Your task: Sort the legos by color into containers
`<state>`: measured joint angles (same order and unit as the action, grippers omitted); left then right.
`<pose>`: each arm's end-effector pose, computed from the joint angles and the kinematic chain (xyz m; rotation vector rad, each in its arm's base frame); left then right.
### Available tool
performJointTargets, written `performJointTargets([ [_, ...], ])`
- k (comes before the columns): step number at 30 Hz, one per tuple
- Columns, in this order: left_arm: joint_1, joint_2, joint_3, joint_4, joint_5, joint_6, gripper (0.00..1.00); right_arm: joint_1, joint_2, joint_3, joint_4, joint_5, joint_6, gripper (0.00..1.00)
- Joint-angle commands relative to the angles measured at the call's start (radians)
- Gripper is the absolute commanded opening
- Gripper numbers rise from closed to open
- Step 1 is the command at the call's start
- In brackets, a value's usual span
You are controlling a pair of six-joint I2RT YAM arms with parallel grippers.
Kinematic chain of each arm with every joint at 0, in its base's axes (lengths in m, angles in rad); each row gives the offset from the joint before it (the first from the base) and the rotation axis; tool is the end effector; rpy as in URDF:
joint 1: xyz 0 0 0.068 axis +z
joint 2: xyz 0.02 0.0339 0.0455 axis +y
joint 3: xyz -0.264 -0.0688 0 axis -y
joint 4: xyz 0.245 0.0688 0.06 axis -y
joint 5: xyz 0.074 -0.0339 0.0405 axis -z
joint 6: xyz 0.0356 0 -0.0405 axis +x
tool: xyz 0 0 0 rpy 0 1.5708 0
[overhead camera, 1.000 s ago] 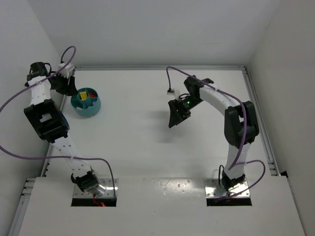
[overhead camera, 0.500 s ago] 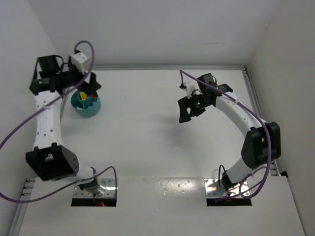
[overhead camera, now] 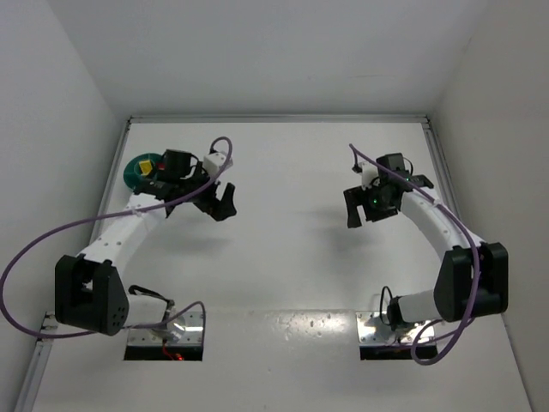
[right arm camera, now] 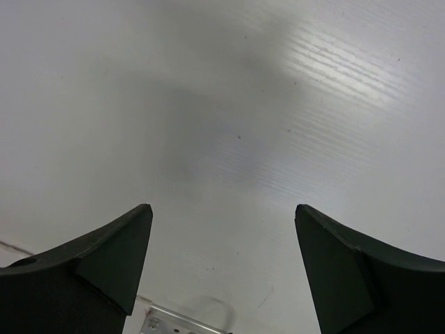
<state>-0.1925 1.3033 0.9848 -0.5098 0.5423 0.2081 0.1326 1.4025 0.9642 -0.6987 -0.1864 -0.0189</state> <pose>0.2638 -0.0701 0.2714 0.7089 2.2275 -0.6390 0.2657 0.0421 0.2252 -0.2603 2.6933 0.2863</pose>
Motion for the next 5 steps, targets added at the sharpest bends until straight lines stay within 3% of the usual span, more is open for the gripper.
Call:
performJointTargets([
  [1,-0.034,-0.035,0.005,0.086,-0.077,-0.027,1.0,-0.013,-0.037,-0.022,0.038,-0.024,-0.012,0.84],
  [5,-0.056,-0.035,-0.005,0.096,-0.097,-0.027,1.0,-0.033,-0.048,-0.035,0.038,-0.035,-0.012,0.84],
])
